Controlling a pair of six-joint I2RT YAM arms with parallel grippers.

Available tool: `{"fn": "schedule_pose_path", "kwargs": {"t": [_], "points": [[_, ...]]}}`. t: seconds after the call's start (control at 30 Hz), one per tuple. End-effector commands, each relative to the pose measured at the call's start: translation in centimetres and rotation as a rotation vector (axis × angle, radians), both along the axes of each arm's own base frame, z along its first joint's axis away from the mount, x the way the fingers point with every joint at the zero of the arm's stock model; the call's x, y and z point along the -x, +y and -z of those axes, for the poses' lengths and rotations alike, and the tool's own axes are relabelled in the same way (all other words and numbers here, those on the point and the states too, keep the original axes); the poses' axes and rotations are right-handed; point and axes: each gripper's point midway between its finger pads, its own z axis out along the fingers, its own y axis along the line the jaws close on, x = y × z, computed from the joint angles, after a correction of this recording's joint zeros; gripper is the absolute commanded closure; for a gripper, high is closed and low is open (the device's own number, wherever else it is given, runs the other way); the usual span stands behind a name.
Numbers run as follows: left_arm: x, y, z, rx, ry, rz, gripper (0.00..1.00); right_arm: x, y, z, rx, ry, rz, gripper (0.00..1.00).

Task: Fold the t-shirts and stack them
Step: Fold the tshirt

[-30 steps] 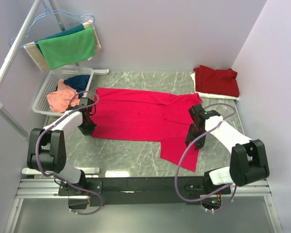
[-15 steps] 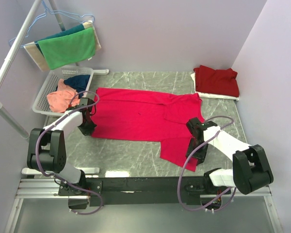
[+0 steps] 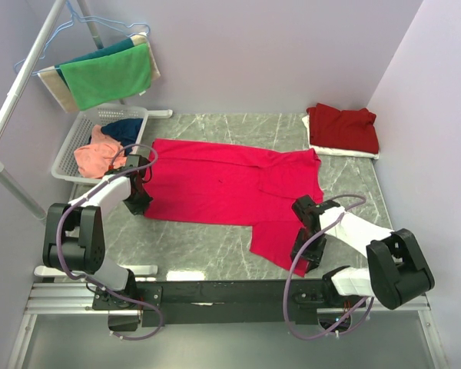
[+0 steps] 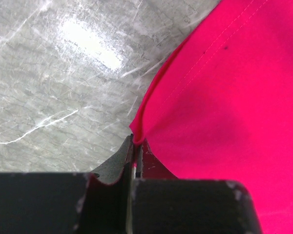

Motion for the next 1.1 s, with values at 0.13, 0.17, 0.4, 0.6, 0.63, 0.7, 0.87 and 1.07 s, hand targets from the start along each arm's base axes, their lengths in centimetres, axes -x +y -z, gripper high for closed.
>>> {"fn": "schedule_pose_path", "kwargs": {"t": [0.13,0.17,0.4,0.6,0.63,0.7,0.87,1.07], "points": [[-1.4,0.5,-1.7,-0.038,-0.031,0.021,0.99,-1.1,0.1,2.0,0.036,-0.049,0.003,0.71],[-1.4,0.6,-1.8,-0.041,-0.034,0.022,0.99,-1.2,0.1,2.0,0.038,-0.051,0.001,0.83],[-1.4,0.7,-2.3,-0.049,-0.040,0.023,0.99,-1.7,-0.6,0.9,0.093,-0.069,-0.009,1.00],[-1.0,0.9,-3.5,-0.052,-0.061,0.029,0.99,-3.7,-1.6,-3.5,0.159,-0.186,0.021,1.00],[-0.8,1.0,-3.6,-0.059,-0.057,0.030,0.99,-4.1,-2.0,-4.5,0.180,-0.213,0.030,1.00],[-0.4,1.2,-3.5,-0.072,-0.045,0.031,0.99,-5.3,-2.5,-7.1,0.209,-0.290,0.054,1.00],[0.8,1.1,-2.3,-0.066,-0.006,0.043,0.99,-6.7,-2.9,-10.9,0.221,-0.392,0.100,1.00],[2.1,0.6,-1.9,-0.063,0.013,0.056,0.99,-5.8,-2.9,-11.7,0.196,-0.405,0.132,1.00]]}}
